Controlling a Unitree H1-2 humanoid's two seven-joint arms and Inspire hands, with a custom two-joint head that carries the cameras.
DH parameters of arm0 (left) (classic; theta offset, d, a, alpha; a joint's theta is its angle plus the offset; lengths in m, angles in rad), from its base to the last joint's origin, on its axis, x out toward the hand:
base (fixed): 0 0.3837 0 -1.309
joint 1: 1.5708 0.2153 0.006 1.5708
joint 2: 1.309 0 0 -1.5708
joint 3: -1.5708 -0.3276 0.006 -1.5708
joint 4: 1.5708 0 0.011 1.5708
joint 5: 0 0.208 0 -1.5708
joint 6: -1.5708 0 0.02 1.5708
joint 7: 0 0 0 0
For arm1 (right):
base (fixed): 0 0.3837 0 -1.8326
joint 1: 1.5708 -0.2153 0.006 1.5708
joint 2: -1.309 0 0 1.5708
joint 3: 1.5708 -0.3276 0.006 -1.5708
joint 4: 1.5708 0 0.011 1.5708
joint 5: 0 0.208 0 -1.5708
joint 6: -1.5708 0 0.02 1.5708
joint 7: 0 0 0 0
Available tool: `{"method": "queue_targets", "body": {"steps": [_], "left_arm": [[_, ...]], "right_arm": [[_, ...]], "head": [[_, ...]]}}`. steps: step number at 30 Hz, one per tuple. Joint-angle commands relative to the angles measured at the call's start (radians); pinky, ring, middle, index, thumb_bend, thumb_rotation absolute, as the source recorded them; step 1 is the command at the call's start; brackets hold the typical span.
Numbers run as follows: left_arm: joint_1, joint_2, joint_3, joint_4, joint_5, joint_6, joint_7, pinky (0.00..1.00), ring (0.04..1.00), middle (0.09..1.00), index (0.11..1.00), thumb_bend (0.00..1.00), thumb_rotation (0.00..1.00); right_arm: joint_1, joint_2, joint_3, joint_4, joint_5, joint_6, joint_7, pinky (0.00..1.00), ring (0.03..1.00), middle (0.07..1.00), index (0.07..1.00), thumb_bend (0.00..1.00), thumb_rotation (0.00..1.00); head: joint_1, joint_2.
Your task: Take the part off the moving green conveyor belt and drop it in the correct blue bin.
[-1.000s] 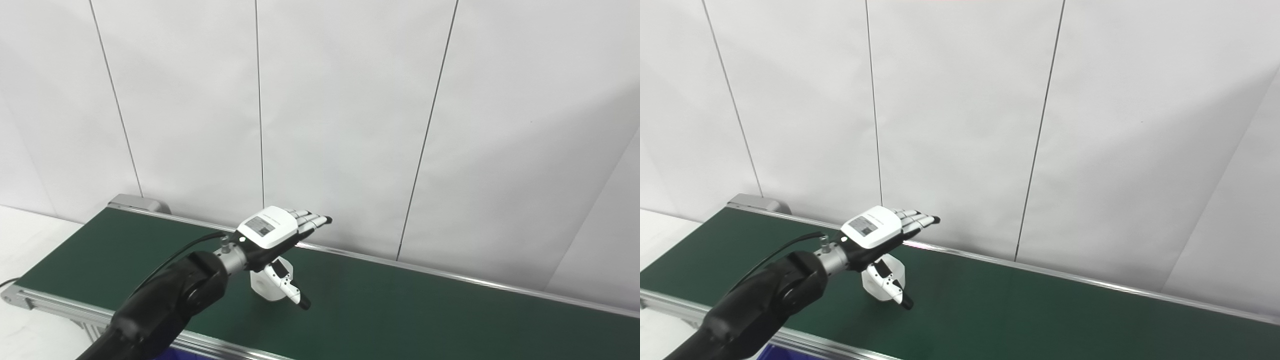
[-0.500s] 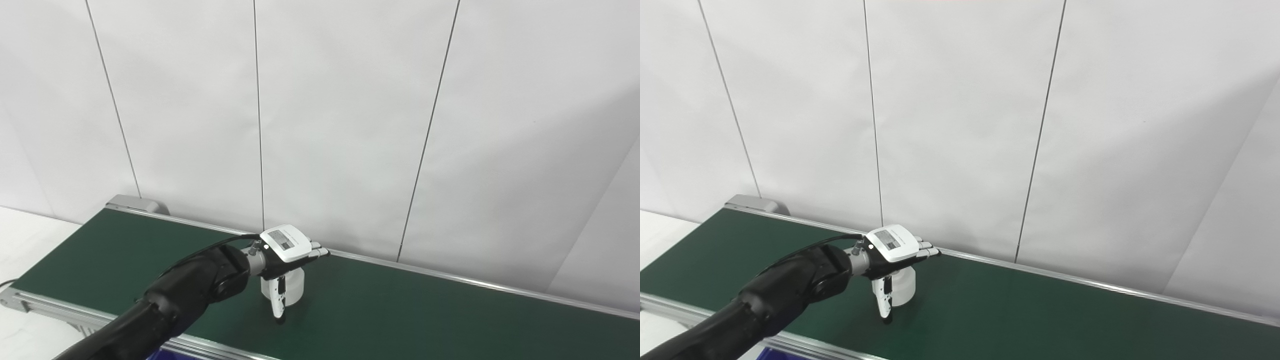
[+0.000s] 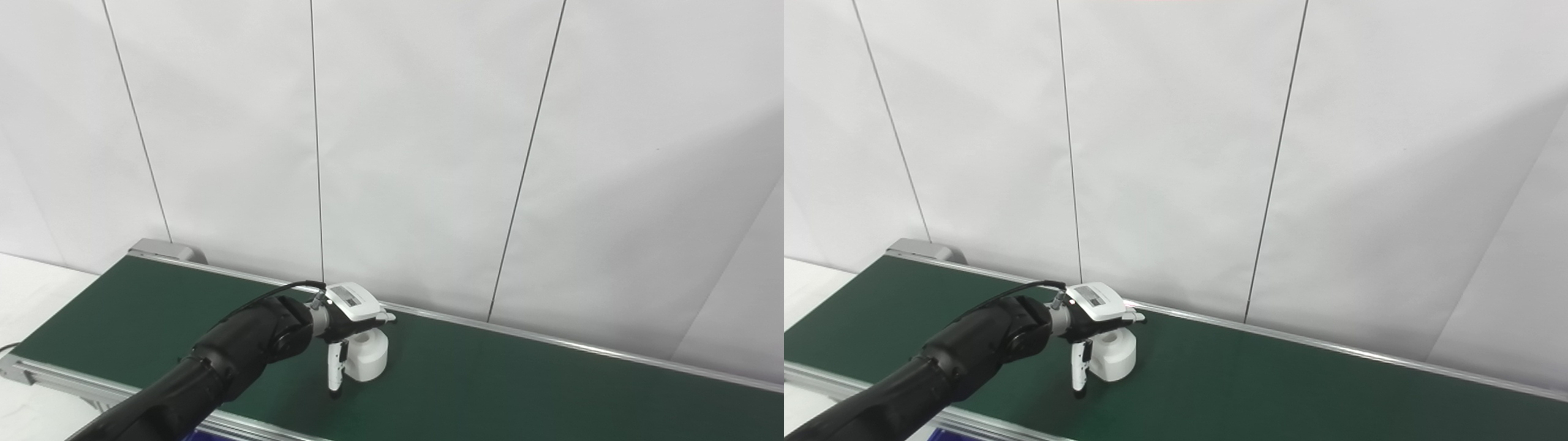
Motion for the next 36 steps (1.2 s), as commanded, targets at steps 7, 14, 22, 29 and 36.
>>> {"method": "queue_targets", "body": {"steps": [7,14,22,29,36], "left_arm": [[-0.074,-0.034,-0.075,0.066,0.063,0.052,0.082,0.56,0.671,0.738,0.717,0.91,0.0],[-0.012,-0.061,-0.04,0.108,0.003,0.06,0.253,0.38,0.466,0.537,0.545,0.68,0.0],[0.024,-0.086,-0.023,0.101,-0.036,0.143,0.246,0.29,0.38,0.48,0.554,0.5,0.0],[0.012,-0.078,-0.021,0.072,-0.064,0.163,0.201,0.3,0.414,0.49,0.512,0.5,0.0],[0.025,-0.038,0.014,-0.065,-0.125,0.183,0.082,0.25,0.434,0.498,0.48,0.51,0.0]], "right_arm": [[0.011,0.013,-0.005,-0.057,0.005,-0.052,0.021,0.87,0.897,0.907,0.911,0.81,1.0],[0.019,0.026,-0.012,-0.075,0.006,-0.053,0.033,0.84,0.888,0.907,0.917,0.81,1.0],[0.029,0.033,-0.02,-0.089,-0.004,-0.045,0.038,0.82,0.873,0.9,0.909,0.82,1.0],[0.031,0.042,-0.029,-0.096,-0.004,-0.037,0.054,0.8,0.868,0.898,0.911,0.83,1.0],[0.029,0.043,-0.03,-0.103,-0.001,-0.036,0.063,0.8,0.865,0.898,0.91,0.81,1.0]], "head": [[0.002,0.015],[-0.011,0.028],[-0.012,0.038],[-0.012,0.044],[-0.015,0.074]]}}
